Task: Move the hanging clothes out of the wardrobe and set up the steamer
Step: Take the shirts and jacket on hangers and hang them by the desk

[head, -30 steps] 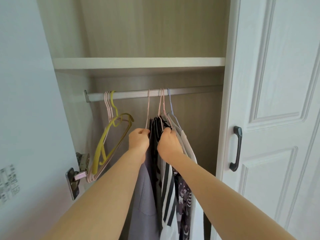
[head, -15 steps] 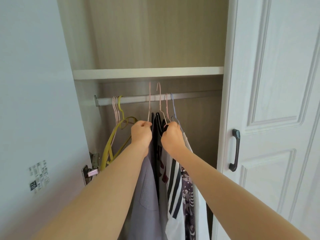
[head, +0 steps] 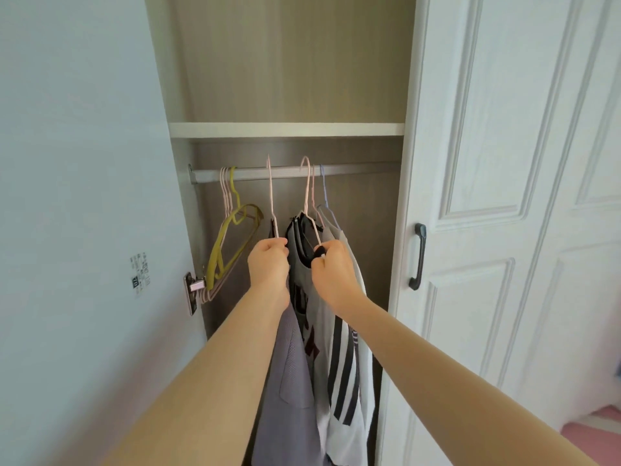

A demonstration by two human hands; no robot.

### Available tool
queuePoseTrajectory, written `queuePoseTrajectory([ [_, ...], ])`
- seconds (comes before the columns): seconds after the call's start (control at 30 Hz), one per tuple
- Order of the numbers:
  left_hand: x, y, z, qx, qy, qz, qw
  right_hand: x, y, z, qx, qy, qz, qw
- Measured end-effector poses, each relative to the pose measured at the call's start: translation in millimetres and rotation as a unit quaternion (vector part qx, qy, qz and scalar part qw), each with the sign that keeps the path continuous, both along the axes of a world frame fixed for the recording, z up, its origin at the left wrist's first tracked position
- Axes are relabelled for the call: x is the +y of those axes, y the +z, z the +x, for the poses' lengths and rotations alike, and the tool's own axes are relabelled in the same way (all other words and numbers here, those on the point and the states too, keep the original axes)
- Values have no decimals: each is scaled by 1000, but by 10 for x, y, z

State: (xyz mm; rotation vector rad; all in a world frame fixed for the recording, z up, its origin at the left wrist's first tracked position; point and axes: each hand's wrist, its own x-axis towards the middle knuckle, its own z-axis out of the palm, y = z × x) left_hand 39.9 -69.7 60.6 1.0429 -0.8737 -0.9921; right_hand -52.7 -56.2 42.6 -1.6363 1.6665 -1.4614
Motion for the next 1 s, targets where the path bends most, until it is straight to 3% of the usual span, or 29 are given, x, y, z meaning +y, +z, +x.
queuePoseTrajectory([
  [0.47, 1536, -466, 301, 42, -176, -13, 983, 1861, -233, 298, 21, -59, 11, 998],
  [0.6, 2121, -502, 436, 82, -251, 34, 964, 2488, -313, 472, 8, -69, 15, 997],
  [0.77, 2761, -587, 652, 36, -300, 51, 952, 3269, -386, 661, -35, -76, 27, 996],
  [1.0, 3592, -768, 914, 5, -354, 65, 933, 4196, -639, 893, 14, -125, 58, 990],
])
